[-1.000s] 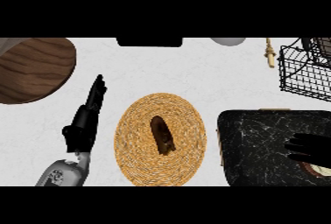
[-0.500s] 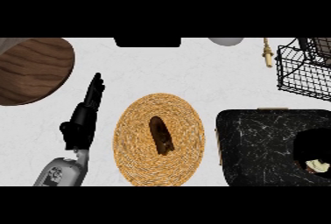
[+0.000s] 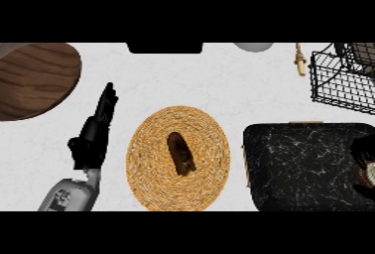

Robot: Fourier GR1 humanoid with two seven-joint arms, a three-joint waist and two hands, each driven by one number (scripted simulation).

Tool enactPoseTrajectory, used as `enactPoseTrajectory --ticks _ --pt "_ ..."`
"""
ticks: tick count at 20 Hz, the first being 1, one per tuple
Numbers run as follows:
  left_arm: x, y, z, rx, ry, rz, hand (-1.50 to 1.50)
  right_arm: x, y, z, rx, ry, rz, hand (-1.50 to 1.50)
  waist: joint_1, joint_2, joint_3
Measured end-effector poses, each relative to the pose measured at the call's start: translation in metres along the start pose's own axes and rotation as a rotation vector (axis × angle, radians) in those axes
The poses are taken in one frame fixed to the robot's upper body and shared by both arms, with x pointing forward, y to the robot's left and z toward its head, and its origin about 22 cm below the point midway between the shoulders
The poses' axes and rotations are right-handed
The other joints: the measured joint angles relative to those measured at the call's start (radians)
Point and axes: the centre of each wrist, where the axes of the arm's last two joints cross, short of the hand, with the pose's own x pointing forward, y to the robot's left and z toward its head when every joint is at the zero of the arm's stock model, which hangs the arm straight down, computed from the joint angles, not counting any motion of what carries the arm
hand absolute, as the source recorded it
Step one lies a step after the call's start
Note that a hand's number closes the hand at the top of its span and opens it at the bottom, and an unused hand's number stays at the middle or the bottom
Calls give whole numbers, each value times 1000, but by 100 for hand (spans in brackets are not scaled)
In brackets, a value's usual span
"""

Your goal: Pick the cupcake from the tray and place it in the tiered basket

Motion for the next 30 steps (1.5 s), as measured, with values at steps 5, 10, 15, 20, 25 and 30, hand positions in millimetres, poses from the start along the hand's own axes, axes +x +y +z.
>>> enactPoseTrajectory --ticks 5,10,15,20,25,30 --pt "1 -3 1 -16 3 2 0 9 -9 -20 -18 405 -48 150 10 -6 -5" --pt "-2 1 3 -8 7 -1 0 46 -54 -53 -136 660 -55 150 9 -10 1" --pt "-2 -2 7 0 12 0 0 91 -125 -58 -305 799 -59 150 -1 -12 7" --pt "1 1 8 9 12 3 0 121 -202 -25 -437 865 -79 150 -5 -11 9" --pt "0 -1 7 8 11 -3 0 139 -247 17 -522 864 -119 150 -4 -8 10" --pt "-1 0 3 0 1 4 0 129 -280 33 -590 853 -234 150 6 -3 11"
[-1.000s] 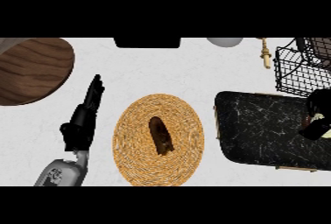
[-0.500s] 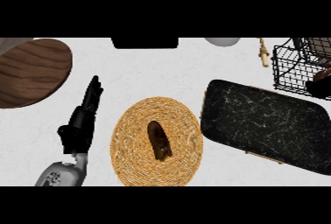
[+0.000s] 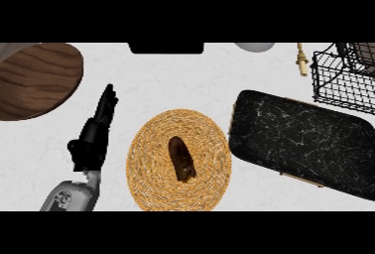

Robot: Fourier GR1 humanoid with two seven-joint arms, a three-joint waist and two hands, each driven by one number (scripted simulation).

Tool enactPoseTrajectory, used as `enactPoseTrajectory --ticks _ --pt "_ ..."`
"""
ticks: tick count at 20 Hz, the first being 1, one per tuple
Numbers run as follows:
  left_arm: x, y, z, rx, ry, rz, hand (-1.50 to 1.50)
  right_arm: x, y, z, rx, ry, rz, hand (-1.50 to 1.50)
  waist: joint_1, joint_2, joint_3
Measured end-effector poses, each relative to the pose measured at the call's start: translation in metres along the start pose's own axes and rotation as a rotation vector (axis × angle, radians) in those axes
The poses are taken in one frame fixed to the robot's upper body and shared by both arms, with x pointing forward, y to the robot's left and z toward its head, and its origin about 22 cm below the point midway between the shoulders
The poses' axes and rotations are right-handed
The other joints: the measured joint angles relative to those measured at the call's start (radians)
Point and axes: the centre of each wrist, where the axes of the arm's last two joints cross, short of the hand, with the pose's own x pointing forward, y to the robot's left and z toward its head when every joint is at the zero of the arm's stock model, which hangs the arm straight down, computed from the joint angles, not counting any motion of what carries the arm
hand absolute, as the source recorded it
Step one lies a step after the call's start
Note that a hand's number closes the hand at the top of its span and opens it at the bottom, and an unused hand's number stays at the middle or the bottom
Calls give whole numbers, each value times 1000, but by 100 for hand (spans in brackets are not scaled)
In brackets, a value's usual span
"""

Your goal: Pick the cupcake from the tray and place it in the tiered basket

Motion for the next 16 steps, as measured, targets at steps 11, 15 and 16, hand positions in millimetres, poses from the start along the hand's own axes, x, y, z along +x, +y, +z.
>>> enactPoseTrajectory --ticks 11,15,16 --pt "5 -6 0 -15 -6 1 0 0 -12 -54 -5 70 -119 150 12 5 1" --pt "6 -9 2 -19 -9 -2 0 -16 -8 -77 -27 94 -91 150 13 6 1" --pt "6 -8 0 -17 -8 -1 0 -21 -5 -82 -34 96 -82 150 13 6 1"
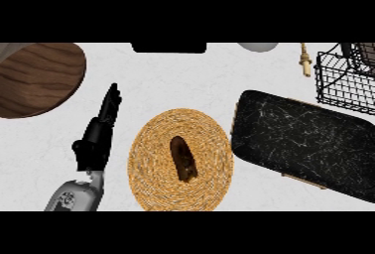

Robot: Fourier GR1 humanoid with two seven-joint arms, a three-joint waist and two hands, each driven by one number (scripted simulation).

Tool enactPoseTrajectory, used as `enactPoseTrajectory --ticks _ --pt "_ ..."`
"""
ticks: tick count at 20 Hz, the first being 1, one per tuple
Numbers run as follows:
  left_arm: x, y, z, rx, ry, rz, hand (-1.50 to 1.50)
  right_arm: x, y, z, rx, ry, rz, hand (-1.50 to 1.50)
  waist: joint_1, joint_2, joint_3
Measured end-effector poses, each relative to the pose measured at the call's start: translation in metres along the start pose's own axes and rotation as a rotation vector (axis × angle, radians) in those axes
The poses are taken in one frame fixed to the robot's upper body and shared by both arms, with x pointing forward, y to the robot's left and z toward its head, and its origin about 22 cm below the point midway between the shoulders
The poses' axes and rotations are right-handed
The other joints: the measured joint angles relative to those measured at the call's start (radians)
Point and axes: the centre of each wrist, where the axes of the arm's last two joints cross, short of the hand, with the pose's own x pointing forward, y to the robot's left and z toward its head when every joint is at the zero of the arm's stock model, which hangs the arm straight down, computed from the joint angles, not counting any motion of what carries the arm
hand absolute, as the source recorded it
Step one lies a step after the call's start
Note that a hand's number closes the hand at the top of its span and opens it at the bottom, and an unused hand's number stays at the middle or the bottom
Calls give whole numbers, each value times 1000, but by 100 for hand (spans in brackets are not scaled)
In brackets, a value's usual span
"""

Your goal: Pick the cupcake from the tray and place it in the tiered basket

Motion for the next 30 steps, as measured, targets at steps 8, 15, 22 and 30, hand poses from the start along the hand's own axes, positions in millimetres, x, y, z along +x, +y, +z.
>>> enactPoseTrajectory --ticks 8,15,22,30 --pt "-1 5 -3 -6 -3 2 0 -29 25 -41 -21 22 68 150 6 3 0" --pt "0 5 -2 -8 0 6 0 -48 51 -56 43 124 -153 -150 5 2 1" --pt "6 4 -3 3 0 4 0 -69 41 -64 -1 142 -415 -150 3 1 1" --pt "-3 10 2 20 8 -3 0 -131 8 -65 -160 304 -629 -150 -19 -5 0"
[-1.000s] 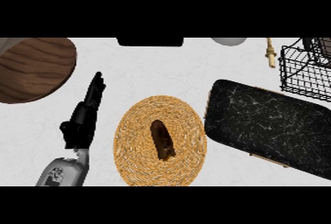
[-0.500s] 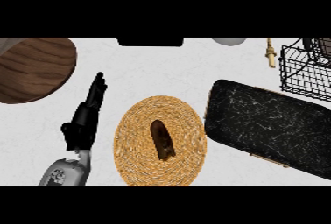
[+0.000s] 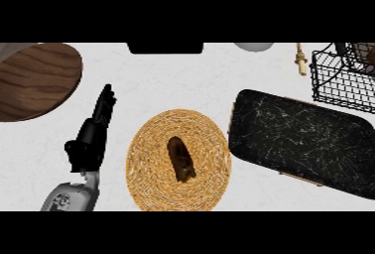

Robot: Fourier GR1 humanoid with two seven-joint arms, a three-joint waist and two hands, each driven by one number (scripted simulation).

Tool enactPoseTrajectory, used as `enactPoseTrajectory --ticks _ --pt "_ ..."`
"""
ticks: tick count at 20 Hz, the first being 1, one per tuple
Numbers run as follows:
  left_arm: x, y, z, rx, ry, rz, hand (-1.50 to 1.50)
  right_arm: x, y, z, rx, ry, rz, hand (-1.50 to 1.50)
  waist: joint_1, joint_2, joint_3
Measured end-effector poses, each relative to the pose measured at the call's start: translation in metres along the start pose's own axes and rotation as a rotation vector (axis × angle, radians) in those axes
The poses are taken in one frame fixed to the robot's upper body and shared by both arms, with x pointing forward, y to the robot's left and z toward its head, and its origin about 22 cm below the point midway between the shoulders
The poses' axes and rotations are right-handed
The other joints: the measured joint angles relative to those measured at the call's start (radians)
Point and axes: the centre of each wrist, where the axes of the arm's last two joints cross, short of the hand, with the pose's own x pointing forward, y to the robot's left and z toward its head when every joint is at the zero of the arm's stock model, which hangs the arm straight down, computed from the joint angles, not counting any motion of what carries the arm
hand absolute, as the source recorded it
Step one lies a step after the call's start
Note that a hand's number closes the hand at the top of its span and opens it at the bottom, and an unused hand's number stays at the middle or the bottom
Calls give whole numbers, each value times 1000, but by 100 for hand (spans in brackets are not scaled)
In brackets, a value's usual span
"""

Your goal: Pick the cupcake from the tray and place it in the tiered basket

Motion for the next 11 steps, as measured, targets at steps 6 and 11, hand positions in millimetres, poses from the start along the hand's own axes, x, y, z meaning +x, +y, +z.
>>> enactPoseTrajectory --ticks 6,11 --pt "-4 6 5 28 19 -2 0 -57 -63 -12 -45 79 -155 -150 -29 -8 0" --pt "-3 5 9 43 22 1 0 -121 -113 -8 -44 81 -207 -150 -48 -12 0"
